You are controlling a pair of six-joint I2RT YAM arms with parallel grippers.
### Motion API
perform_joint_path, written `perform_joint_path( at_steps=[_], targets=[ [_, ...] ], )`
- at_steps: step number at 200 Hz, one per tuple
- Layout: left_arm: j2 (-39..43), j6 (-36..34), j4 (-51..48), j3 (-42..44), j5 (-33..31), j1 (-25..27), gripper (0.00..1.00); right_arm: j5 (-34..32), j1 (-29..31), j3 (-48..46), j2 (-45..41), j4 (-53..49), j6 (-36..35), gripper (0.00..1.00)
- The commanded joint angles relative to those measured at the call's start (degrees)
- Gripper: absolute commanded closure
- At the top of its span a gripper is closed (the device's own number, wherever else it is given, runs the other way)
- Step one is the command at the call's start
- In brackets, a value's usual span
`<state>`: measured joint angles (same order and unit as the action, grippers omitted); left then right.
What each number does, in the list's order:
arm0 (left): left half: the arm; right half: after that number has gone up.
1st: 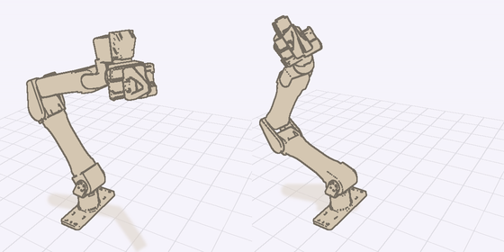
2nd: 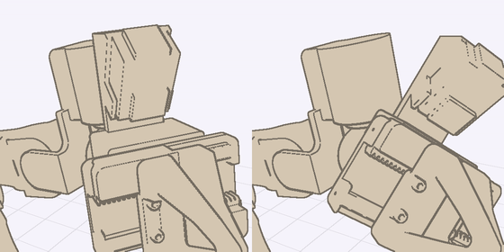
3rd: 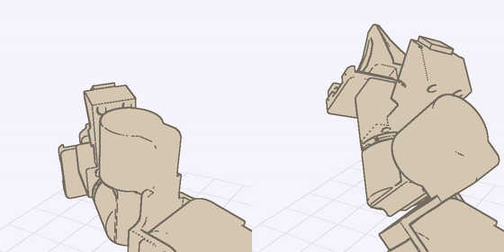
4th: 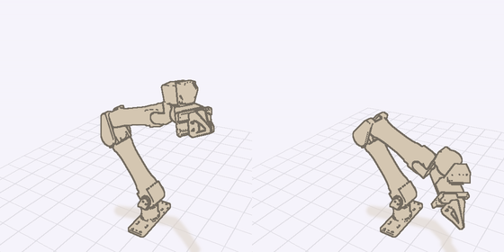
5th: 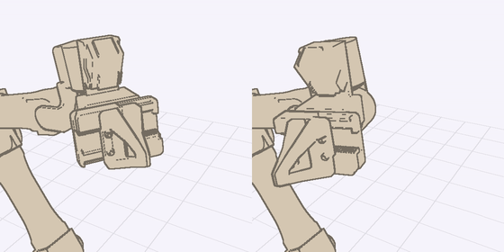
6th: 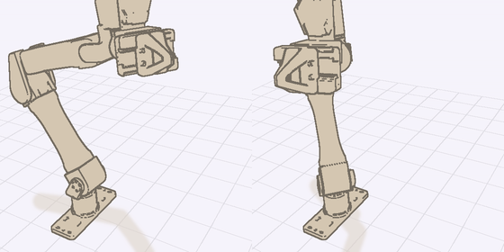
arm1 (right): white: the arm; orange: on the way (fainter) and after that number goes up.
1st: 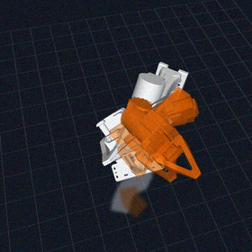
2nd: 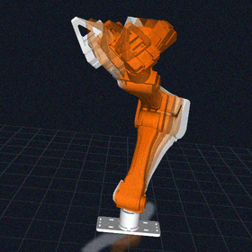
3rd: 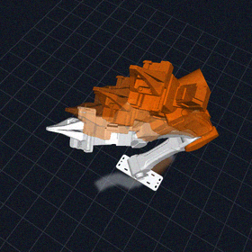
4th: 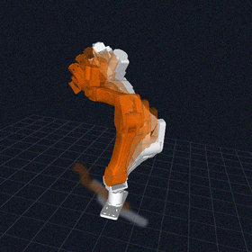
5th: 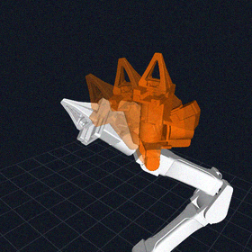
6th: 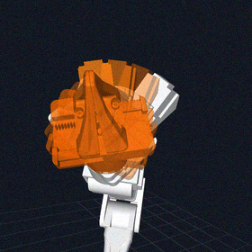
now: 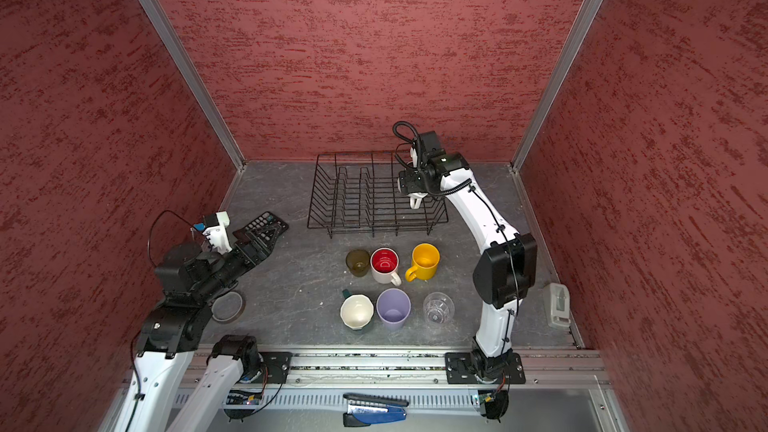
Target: Load the cups into the dish rack
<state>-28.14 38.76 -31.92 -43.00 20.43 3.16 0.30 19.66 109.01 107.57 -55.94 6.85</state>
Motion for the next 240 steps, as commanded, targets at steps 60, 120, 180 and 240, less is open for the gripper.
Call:
perform_joint_path(
  at_steps=[60,120,180,240],
  targets=[
    [1.5,-2.2,-2.5,-1.3,-1.7,-0.6,0.01,-8.8,-0.9,6.7,6.1,0.8,-2.8,1.0],
    [1.4,-1.9,-2.8,-1.2,-1.7,-0.7,0.01,-9.5,-2.2,11.0,12.5,-1.4,-4.1,1.0],
    [1.3,-1.5,-3.0,-1.3,-1.4,-0.8,0.01,-10.4,-2.6,17.8,19.5,-5.7,-5.4,0.98],
    [0.7,-1.2,-3.3,-1.4,-1.6,-0.9,0.01,-11.2,-3.4,22.5,24.8,-8.1,-5.8,0.93]
  ],
)
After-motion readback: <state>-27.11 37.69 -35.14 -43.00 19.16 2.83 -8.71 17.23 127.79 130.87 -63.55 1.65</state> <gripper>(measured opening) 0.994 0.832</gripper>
